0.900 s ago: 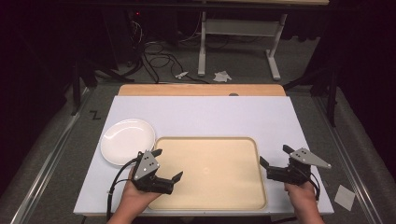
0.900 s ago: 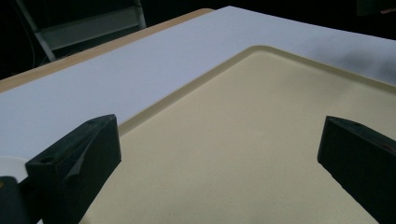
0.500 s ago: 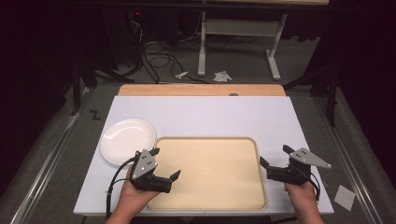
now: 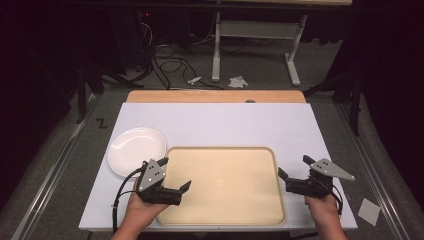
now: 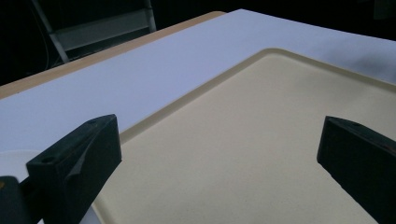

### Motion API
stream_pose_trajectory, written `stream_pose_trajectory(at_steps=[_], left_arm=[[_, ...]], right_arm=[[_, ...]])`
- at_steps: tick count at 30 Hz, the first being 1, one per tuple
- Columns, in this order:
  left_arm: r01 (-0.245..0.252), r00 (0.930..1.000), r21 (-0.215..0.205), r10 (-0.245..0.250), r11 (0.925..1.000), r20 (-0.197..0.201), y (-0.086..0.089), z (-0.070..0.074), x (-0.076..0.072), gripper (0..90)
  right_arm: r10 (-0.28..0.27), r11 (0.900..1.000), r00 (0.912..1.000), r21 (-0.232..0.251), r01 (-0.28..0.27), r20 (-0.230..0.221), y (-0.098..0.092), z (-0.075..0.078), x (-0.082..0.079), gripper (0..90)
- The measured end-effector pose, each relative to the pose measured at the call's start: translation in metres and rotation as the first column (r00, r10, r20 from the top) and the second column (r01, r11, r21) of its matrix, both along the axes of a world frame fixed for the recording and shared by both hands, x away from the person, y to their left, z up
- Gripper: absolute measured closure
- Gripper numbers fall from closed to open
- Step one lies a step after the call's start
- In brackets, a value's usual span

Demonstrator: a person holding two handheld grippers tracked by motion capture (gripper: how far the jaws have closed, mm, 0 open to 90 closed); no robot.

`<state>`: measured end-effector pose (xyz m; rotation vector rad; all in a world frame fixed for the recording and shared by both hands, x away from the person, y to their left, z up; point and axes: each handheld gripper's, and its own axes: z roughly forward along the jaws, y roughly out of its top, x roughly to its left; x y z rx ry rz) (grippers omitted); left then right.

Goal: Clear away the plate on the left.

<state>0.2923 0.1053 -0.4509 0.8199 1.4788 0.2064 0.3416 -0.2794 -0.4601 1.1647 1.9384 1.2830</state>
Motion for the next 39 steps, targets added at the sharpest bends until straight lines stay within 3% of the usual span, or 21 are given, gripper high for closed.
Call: stream_pose_trajectory(at_steps=[11,25,39], left_arm=[[-0.024,0.9997,0.018,0.024,0.9995,-0.008,0.005,-0.004,0.005,0.5],[-0.080,0.9967,0.003,0.080,0.9968,-0.013,0.023,-0.004,0.015,0.7],[-0.163,0.9864,-0.024,0.163,0.9863,-0.023,0.050,-0.002,0.025,1.2]], right_arm=[[-0.001,1.000,1.0000,0.000,0.001,0.000,0.000,0.000,0.000,0.5],[0.001,1.000,1.0000,0.000,-0.001,-0.006,0.001,-0.001,0.000,0.6],[0.002,1.000,1.0000,0.001,-0.002,-0.007,0.001,-0.002,0.001,0.6]])
